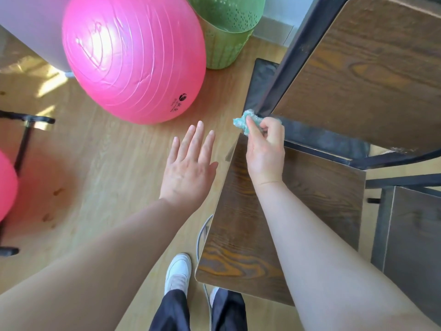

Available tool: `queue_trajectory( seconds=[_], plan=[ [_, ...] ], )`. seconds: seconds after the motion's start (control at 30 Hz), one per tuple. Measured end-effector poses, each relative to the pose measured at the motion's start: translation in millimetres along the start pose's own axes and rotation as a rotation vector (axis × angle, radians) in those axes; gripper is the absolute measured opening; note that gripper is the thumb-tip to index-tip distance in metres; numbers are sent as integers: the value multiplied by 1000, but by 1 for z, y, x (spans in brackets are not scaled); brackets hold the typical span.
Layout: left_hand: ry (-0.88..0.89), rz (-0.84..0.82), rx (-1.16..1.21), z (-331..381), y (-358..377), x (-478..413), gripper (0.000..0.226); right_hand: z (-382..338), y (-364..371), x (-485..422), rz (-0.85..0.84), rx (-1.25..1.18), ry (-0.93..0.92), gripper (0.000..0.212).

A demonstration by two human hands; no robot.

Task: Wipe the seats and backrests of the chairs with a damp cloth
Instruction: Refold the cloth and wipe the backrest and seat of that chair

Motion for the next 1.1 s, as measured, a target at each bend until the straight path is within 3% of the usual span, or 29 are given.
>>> queue_trajectory(
  seconds=[0.13,0.23,0.4,0.6,0.83,0.93,1.1],
  plan=[
    [-6,-8,1,0,2,5,64,13,9,14,-39,-22,49,18],
    [4,-7,-7,2,-2,7,63,28,12,26,-32,-80,102,8],
    [21,0,-21,9,-14,13,62,44,-11,42,58,-75,167,28],
    [56,5,-4,35,-32,24,61,59,-71,79,110,-227,387,33],
    [117,-23,4,75,-31,39,61,109,-124,121,-59,61,245,16],
    [147,-39,19,94,-24,43,61,131,-134,129,-168,85,293,26],
    [176,-57,12,118,-18,46,61,147,-141,134,-57,138,433,47]
  ],
)
Point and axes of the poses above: each hand's wrist, its own x-axis away from the middle knuckle, its own y-axis out of the palm, z = x × y, the point moved 4 cm from there along -x, towards the middle knuckle, and after that the axes turned 10 degrees about -x, right-handed, at the moved point
